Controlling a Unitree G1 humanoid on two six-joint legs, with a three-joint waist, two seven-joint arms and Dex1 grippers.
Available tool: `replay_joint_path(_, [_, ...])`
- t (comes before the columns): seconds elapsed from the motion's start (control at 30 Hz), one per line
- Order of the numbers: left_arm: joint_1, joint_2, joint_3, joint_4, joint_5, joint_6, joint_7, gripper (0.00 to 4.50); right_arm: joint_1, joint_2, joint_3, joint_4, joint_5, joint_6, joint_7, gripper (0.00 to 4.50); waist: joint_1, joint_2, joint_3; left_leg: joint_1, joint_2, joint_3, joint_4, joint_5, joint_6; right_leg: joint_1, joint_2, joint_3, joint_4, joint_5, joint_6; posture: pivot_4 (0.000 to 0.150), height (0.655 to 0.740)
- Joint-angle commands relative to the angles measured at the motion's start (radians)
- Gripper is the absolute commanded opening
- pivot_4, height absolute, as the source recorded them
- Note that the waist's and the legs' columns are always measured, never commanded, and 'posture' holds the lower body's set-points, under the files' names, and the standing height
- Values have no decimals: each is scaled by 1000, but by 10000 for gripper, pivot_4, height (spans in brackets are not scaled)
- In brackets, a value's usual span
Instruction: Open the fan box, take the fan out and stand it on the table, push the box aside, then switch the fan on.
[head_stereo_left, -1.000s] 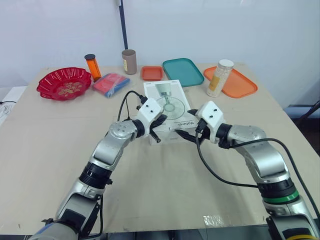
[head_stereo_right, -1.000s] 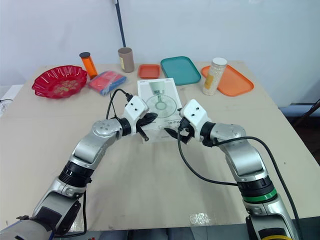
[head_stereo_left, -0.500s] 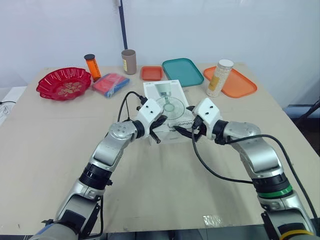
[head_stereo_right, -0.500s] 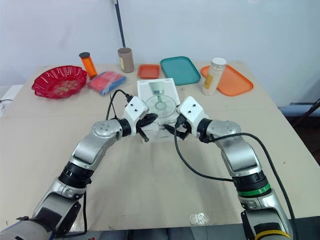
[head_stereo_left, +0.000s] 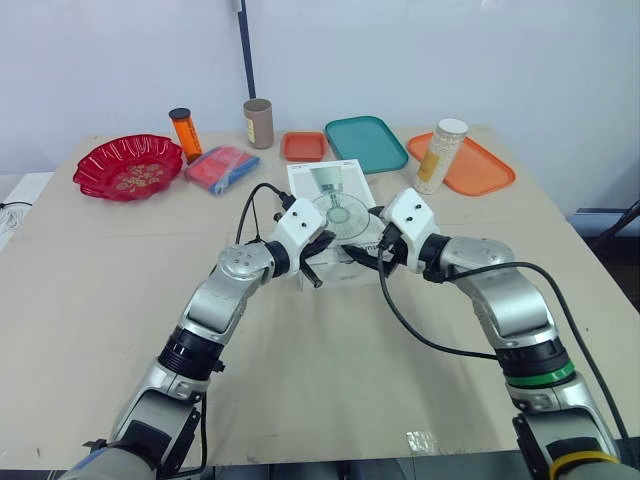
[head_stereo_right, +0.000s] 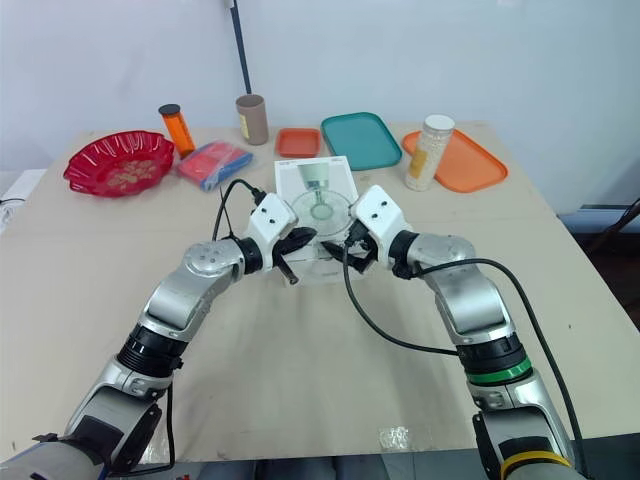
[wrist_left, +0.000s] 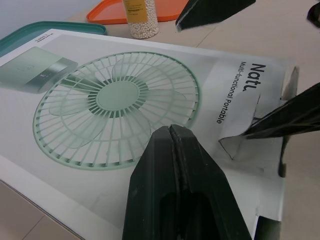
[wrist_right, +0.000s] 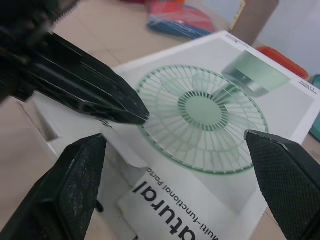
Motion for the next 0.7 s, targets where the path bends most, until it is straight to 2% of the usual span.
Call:
replay_joint_path(0.03, [7, 6, -3, -10, 7, 17, -3, 951, 89, -82, -99, -113, 103, 33, 91, 45000, 0, 0, 0, 0, 0, 0, 0, 0, 0, 0, 0, 0, 0, 0, 0, 1500, 7400])
replay_joint_path(0.3, [10, 16, -1, -23, 4, 32, -10, 951, 255, -204, -162, -116, 90, -57, 169, 45000, -1, 0, 0, 1, 0, 1, 0, 0, 0, 1, 0, 1, 0, 0, 0, 1500, 7400])
replay_joint_path(0.7, [5, 25, 6, -33, 4, 52, -7, 951, 245, -139, -81, -41, 45, -130, 127, 45000, -2, 0, 0, 1, 0, 2, 0, 0, 0, 1, 1, 1, 0, 0, 0, 1500, 7400])
